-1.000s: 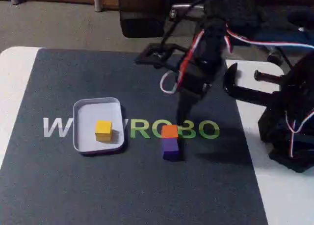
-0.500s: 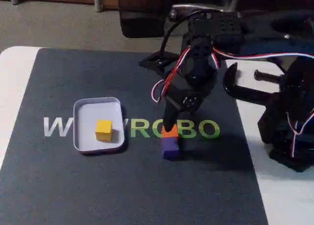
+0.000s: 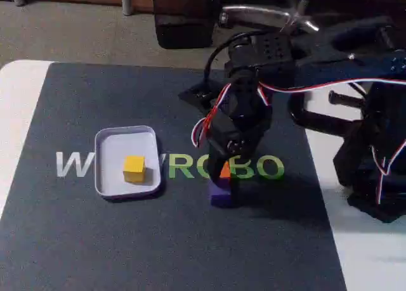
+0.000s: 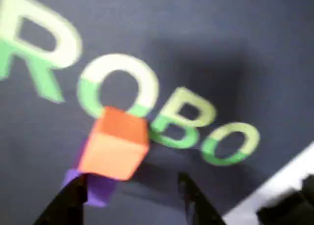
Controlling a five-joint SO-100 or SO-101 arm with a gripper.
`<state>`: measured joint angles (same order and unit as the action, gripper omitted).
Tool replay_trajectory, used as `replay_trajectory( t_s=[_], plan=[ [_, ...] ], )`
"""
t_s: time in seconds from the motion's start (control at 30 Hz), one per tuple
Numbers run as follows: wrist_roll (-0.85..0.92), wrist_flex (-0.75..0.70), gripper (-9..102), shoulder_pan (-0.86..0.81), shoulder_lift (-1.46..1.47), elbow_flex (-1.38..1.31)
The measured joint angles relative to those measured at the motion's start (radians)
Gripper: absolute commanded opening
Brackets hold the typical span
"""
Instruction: Move blocks one by one until all three blocks are in the tray.
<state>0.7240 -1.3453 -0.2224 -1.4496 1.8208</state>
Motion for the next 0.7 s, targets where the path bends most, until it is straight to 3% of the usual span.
replay_trajectory(
  t_s=[0.7],
  plan=[
    [-0.028, -0.017, 21, 0.015, 0.127, -0.152]
  ],
)
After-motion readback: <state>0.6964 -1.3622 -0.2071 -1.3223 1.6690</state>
